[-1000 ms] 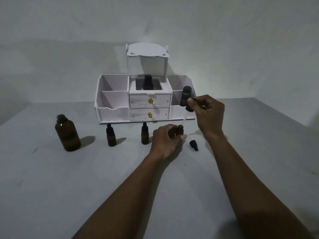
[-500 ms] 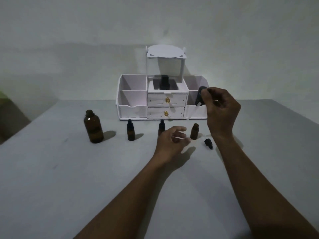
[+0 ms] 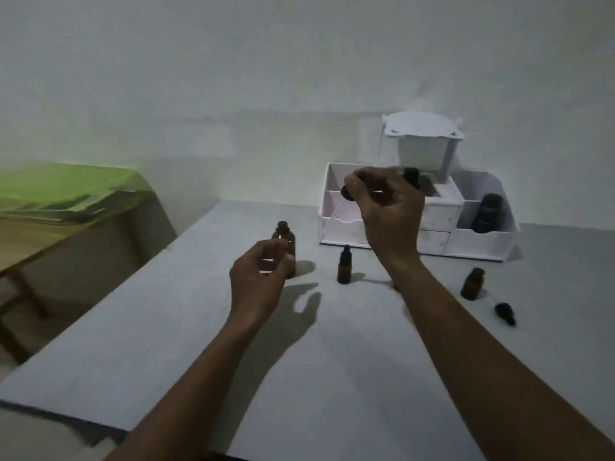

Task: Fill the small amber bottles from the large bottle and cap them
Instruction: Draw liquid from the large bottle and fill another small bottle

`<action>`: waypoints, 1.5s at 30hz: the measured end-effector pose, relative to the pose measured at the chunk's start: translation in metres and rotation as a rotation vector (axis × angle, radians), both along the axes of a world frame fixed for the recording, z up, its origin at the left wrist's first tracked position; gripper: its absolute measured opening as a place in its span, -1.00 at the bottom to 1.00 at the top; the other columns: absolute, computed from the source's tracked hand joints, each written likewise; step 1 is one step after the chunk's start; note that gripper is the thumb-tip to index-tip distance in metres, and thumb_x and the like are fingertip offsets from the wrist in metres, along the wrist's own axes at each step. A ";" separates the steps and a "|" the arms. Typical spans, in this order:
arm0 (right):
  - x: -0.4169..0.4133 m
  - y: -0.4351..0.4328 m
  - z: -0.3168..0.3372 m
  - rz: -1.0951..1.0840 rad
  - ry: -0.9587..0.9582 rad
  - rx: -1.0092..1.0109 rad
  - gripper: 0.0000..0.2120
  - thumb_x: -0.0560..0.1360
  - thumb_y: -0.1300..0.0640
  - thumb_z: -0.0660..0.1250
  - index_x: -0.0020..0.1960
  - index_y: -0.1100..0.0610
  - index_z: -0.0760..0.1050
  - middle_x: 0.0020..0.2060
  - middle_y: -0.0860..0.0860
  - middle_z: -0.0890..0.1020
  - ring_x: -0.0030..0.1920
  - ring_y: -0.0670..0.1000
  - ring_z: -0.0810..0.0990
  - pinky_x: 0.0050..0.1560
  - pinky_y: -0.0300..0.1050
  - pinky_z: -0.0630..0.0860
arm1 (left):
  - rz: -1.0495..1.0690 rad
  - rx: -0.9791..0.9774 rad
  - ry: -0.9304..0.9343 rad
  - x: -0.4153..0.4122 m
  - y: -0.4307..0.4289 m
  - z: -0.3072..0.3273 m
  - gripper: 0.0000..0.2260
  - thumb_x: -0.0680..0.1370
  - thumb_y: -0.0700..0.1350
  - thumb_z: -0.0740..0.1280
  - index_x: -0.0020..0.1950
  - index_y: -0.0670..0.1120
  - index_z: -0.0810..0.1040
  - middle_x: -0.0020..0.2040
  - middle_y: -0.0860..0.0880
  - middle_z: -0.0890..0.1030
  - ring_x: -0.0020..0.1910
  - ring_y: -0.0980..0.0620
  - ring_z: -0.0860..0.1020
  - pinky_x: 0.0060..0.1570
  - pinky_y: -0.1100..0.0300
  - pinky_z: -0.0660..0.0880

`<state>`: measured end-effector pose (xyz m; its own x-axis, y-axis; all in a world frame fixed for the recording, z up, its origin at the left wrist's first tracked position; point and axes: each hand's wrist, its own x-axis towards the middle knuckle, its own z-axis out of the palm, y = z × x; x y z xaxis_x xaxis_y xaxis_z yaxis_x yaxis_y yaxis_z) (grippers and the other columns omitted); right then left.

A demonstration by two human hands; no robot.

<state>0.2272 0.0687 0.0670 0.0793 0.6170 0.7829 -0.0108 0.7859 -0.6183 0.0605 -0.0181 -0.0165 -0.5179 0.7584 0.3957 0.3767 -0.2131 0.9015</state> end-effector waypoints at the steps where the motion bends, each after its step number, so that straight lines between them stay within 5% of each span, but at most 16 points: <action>1: -0.011 0.000 0.001 0.003 -0.001 -0.002 -0.87 0.49 0.16 0.48 -0.01 0.20 0.65 -0.19 -0.04 0.70 -0.16 -0.09 0.71 -0.06 -0.13 0.66 | 0.037 0.007 0.000 -0.011 0.001 -0.001 -0.79 0.53 -0.19 0.49 0.11 0.04 0.65 -0.06 0.17 0.65 -0.11 0.24 0.63 -0.21 0.52 0.47; 8: -0.062 0.006 0.001 0.040 -0.003 -0.045 -0.84 0.50 0.12 0.47 0.00 0.20 0.66 -0.17 0.01 0.72 -0.16 -0.05 0.72 -0.04 -0.03 0.68 | 0.034 -0.050 0.001 -0.048 0.022 -0.013 -0.57 0.45 -0.09 0.59 0.26 0.13 0.56 0.04 0.20 0.60 0.01 0.25 0.60 -0.11 0.35 0.51; 15: -0.076 0.011 -0.002 0.013 -0.009 -0.035 -0.87 0.50 0.13 0.48 0.00 0.17 0.65 -0.20 -0.11 0.68 -0.17 -0.23 0.67 -0.10 -0.37 0.57 | -0.094 -0.121 0.000 -0.045 0.044 -0.022 -0.41 0.39 -0.06 0.62 0.38 0.06 0.52 0.21 0.09 0.59 0.18 0.06 0.58 0.11 0.19 0.50; 19: -0.078 0.015 -0.005 0.016 -0.025 -0.044 -0.89 0.50 0.13 0.47 -0.02 0.14 0.65 -0.20 -0.12 0.67 -0.17 -0.24 0.67 -0.11 -0.38 0.57 | -0.125 -0.148 -0.048 -0.044 0.050 -0.023 -0.46 0.40 -0.08 0.62 0.33 0.08 0.52 0.18 0.07 0.59 0.16 0.04 0.57 0.10 0.19 0.50; 26: -0.080 0.018 -0.001 0.030 -0.042 -0.031 -0.83 0.50 0.10 0.47 0.02 0.18 0.65 -0.16 -0.01 0.71 -0.16 -0.10 0.71 -0.06 -0.12 0.67 | -0.144 -0.189 -0.237 -0.037 0.051 -0.027 -0.54 0.44 -0.15 0.59 0.24 0.15 0.52 0.11 0.10 0.59 0.02 0.14 0.57 0.00 0.22 0.50; 31: -0.074 0.020 0.017 -0.009 0.040 -0.008 -0.81 0.51 0.11 0.46 0.05 0.20 0.65 -0.15 -0.06 0.70 -0.14 -0.18 0.70 -0.10 -0.32 0.60 | -0.153 -0.177 -0.255 -0.038 0.047 -0.025 -0.57 0.44 -0.20 0.58 0.20 0.12 0.53 0.01 0.17 0.60 -0.05 0.21 0.58 -0.33 0.46 0.47; 38: -0.080 0.024 0.001 0.025 -0.049 -0.039 -0.82 0.50 0.08 0.47 0.02 0.17 0.66 -0.16 -0.02 0.72 -0.17 -0.10 0.72 -0.07 -0.15 0.66 | -0.150 -0.189 -0.272 -0.036 0.047 -0.021 -0.55 0.45 -0.18 0.58 0.26 0.09 0.54 0.06 0.11 0.59 0.01 0.13 0.58 -0.08 0.29 0.48; 45: -0.085 0.027 -0.010 0.025 -0.113 -0.076 -0.84 0.51 0.07 0.46 0.01 0.13 0.66 -0.19 -0.10 0.70 -0.17 -0.12 0.71 -0.08 -0.20 0.65 | -0.153 -0.201 -0.281 -0.035 0.045 -0.021 -0.53 0.42 -0.17 0.60 0.23 0.12 0.52 0.06 0.13 0.59 0.04 0.09 0.59 0.04 0.14 0.55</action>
<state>0.1420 0.0957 0.0567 -0.0227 0.6757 0.7368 0.0437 0.7370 -0.6745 0.0259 0.0271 -0.0373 -0.4600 0.8834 0.0893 0.0858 -0.0558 0.9947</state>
